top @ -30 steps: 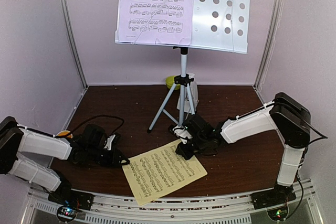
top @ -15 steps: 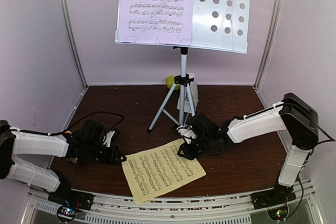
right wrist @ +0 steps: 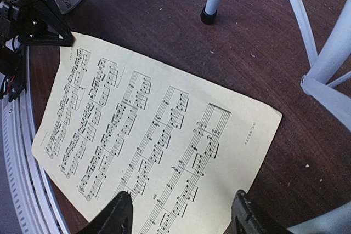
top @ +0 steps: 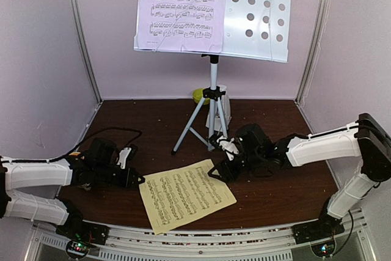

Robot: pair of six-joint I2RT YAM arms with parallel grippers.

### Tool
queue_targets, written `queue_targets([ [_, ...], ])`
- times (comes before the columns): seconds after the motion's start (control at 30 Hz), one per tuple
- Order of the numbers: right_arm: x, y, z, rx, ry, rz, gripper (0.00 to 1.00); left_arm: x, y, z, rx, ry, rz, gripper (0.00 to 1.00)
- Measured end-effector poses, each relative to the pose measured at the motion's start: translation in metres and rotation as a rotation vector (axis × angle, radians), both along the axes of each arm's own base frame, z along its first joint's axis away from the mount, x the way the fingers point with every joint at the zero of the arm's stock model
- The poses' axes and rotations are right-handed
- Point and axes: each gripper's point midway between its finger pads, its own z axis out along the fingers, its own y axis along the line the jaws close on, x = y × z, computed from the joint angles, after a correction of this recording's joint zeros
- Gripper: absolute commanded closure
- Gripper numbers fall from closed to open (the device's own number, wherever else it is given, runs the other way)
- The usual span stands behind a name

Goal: Set up the instrument practice props

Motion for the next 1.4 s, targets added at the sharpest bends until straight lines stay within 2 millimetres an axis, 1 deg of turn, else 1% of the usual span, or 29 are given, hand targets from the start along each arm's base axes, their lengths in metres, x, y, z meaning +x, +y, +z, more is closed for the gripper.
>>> queue_targets([
  [0.07,-0.002,-0.003,-0.001,0.009,0.004,0.007,0.34,0.0,-0.001,0.003,0.002,-0.023,-0.011,1.0],
  [0.17,-0.003,-0.007,0.004,0.033,-0.001,0.015,0.34,-0.002,-0.002,0.008,0.0,-0.06,-0.031,1.0],
  [0.47,0.002,-0.007,0.025,0.101,-0.053,0.036,0.32,-0.006,-0.008,0.014,0.013,-0.128,-0.075,1.0],
  [0.67,0.004,-0.01,0.035,0.122,-0.091,0.046,0.28,-0.007,-0.014,0.03,-0.029,-0.215,-0.097,1.0],
  [0.77,0.002,-0.01,0.037,0.1,-0.102,0.076,0.26,-0.012,-0.018,0.04,-0.051,-0.271,-0.118,1.0],
  [0.83,0.002,-0.009,0.041,0.097,-0.117,0.092,0.26,-0.015,-0.02,0.047,-0.066,-0.31,-0.129,1.0],
  [0.97,0.002,-0.01,0.054,0.101,-0.159,0.112,0.25,-0.017,-0.022,0.061,-0.092,-0.375,-0.137,1.0],
  [1.07,0.002,-0.01,0.069,0.102,-0.189,0.122,0.25,-0.019,-0.022,0.071,-0.117,-0.412,-0.14,1.0],
  [1.27,0.006,-0.009,0.104,0.107,-0.264,0.143,0.24,-0.02,-0.024,0.096,-0.181,-0.49,-0.14,1.0],
  [1.3,0.006,-0.01,0.111,0.109,-0.281,0.15,0.23,-0.021,-0.025,0.099,-0.192,-0.502,-0.141,1.0],
  [1.4,0.004,-0.012,0.122,0.111,-0.306,0.161,0.22,-0.025,-0.025,0.099,-0.198,-0.507,-0.153,1.0],
])
